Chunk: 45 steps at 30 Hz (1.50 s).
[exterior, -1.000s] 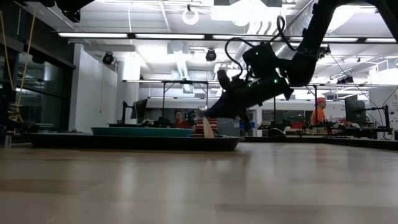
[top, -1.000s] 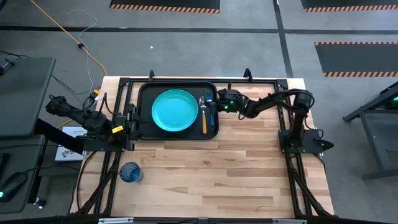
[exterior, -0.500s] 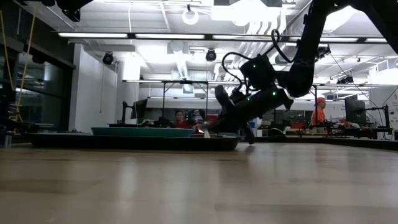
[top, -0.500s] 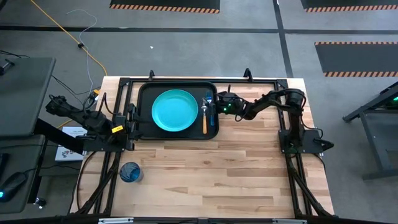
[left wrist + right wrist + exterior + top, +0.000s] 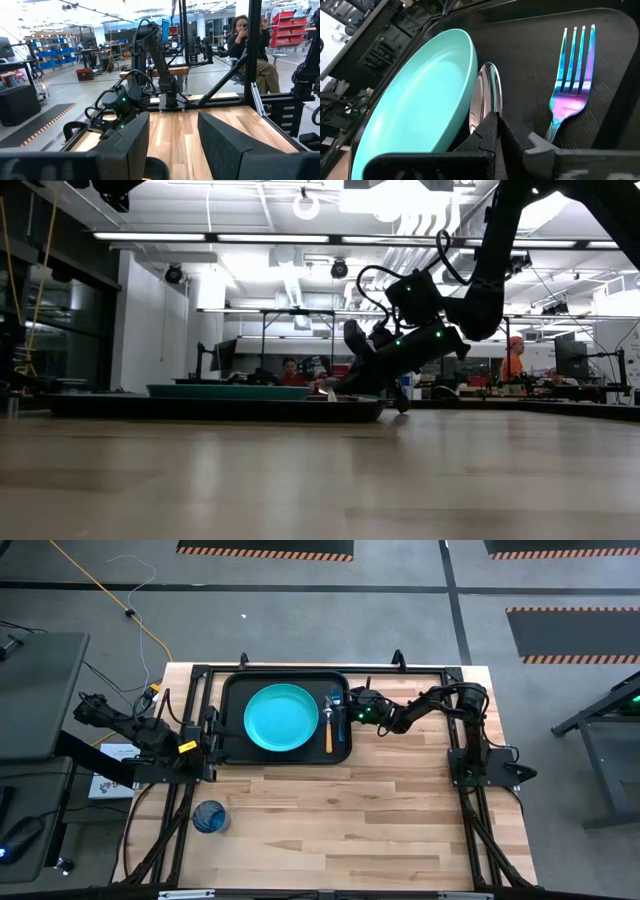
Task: Pick and place plate/cup/fork/spoon on tray
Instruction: Put the orange spoon on the black serving tray beside the blue fork, then put the blue glass on the black serving tray
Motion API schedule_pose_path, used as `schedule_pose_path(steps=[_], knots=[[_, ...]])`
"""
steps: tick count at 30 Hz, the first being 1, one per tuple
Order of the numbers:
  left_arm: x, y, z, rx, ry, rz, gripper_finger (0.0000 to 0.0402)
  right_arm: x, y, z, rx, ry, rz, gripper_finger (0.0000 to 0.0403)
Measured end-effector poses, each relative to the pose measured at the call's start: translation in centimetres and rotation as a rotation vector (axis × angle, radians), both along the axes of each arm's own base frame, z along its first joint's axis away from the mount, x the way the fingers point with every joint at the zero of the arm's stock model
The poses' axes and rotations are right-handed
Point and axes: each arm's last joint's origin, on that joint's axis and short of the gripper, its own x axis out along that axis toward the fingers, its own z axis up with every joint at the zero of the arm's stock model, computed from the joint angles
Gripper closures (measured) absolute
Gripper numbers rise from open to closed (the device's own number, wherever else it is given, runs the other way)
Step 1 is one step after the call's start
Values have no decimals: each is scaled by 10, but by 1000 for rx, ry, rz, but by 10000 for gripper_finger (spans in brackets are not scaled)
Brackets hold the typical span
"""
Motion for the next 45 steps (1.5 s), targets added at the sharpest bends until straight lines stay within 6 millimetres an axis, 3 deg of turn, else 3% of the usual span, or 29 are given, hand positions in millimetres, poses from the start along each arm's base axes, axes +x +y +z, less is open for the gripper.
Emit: schedule_pose_path(steps=[25, 37, 45], knots=[[0, 0, 0, 0, 2, 0, 245, 0, 1, 0, 4, 0, 10, 400], [0, 0, 0, 0, 2, 0, 245, 0, 1, -1, -25, 18, 16, 310], [0, 0, 0, 0, 2, 0, 245, 0, 1, 0, -85, 25, 41, 295]])
